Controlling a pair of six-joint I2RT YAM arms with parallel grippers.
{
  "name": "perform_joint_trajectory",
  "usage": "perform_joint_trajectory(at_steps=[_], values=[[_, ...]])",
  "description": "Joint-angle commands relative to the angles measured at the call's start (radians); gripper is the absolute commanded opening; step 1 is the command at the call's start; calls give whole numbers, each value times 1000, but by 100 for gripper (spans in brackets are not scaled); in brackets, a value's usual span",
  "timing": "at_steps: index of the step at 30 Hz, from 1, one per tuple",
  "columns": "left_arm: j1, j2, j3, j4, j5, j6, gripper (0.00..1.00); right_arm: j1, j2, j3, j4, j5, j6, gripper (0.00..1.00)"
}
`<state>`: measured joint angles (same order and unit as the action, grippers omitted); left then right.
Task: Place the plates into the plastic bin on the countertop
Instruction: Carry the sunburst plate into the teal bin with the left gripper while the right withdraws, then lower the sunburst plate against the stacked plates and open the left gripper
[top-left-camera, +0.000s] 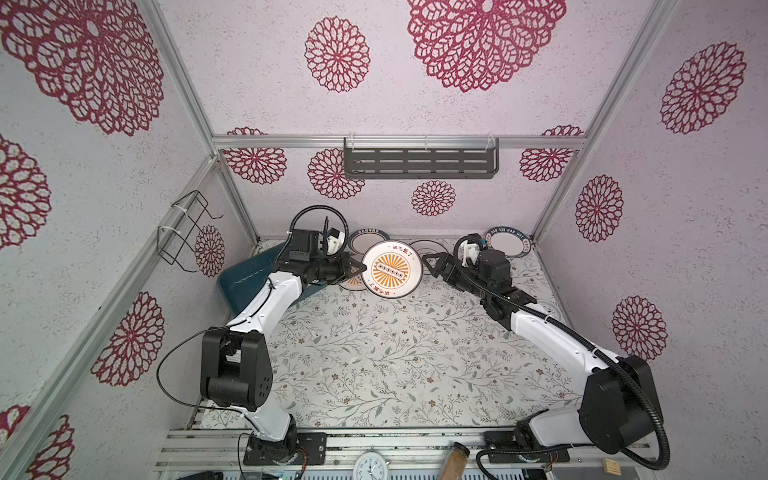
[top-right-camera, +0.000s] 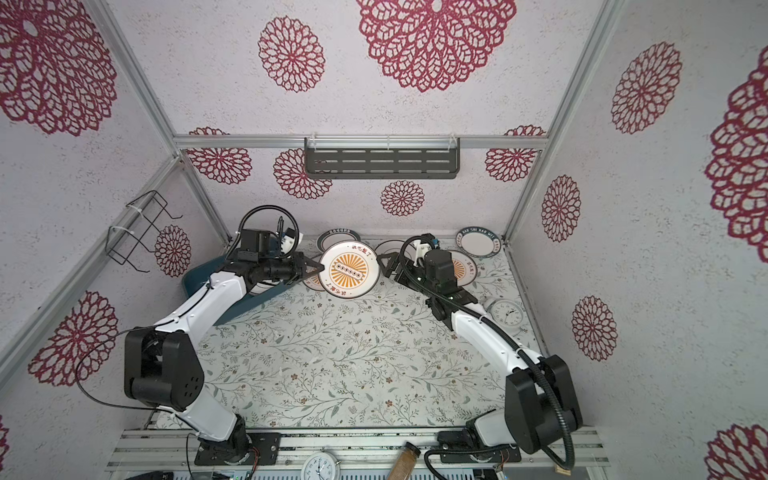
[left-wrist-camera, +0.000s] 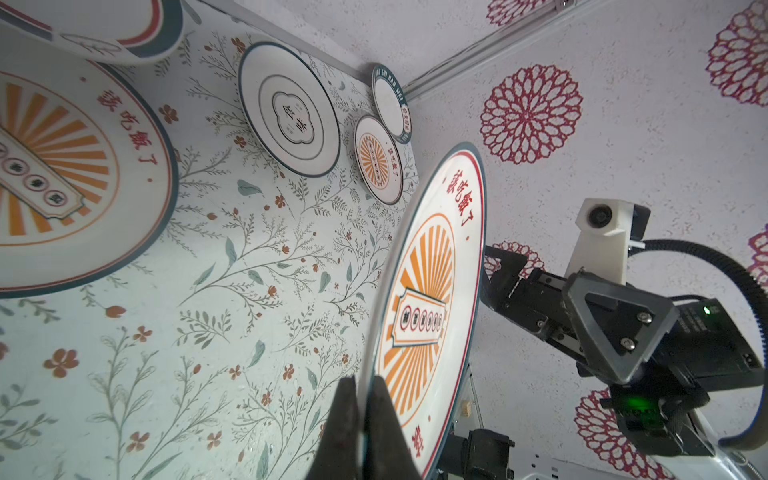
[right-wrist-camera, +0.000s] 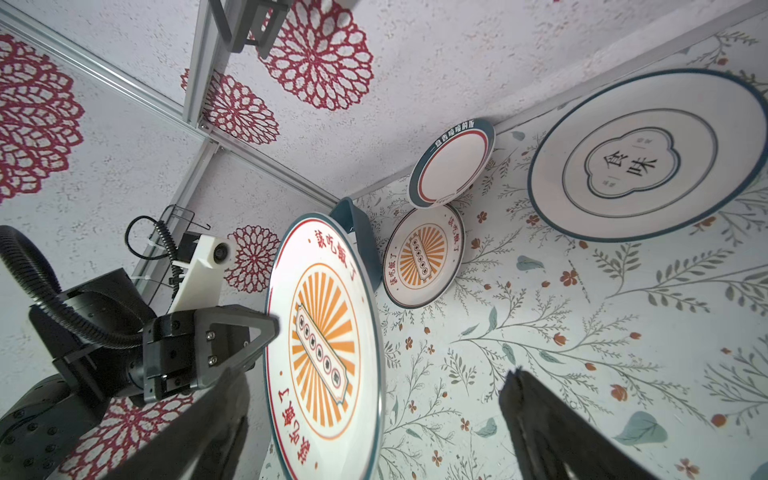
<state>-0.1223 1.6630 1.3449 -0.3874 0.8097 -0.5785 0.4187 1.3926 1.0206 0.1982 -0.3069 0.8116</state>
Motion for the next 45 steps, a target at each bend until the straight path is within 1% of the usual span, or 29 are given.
perform_joint_trajectory(at_steps=[1, 9, 12, 17, 21, 27, 35, 38, 42, 43, 45], values=[[66, 11, 31, 30, -17, -36, 1, -17, -52, 6, -2, 35, -39, 99], [224, 47, 18, 63, -160, -132, 1, -73, -94, -19, -22, 31, -63, 99], [284, 81, 18, 81, -179, -168, 1, -121, -130, -48, -7, 16, -56, 99], [370, 130, 30, 69, -230, -150, 1, -196, -207, -95, -24, 16, -63, 99], [423, 169, 19, 113, -271, -147, 1, -248, -259, -136, -39, 19, -65, 99], [462, 252, 69, 107, -287, -154, 0, -283, -299, -160, -56, 11, -69, 99], [514, 282, 60, 131, -298, -163, 0, -299, -316, -178, -62, 16, -67, 99], [516, 282, 65, 89, -338, -119, 0, -302, -314, -181, -59, 16, -61, 99], [517, 290, 67, 85, -335, -105, 0, -302, -305, -179, -52, 13, -57, 99], [518, 329, 72, 82, -331, -102, 0, -302, -301, -178, -53, 12, -57, 99], [516, 348, 80, 83, -325, -105, 0, -302, -299, -174, -51, 8, -57, 99]])
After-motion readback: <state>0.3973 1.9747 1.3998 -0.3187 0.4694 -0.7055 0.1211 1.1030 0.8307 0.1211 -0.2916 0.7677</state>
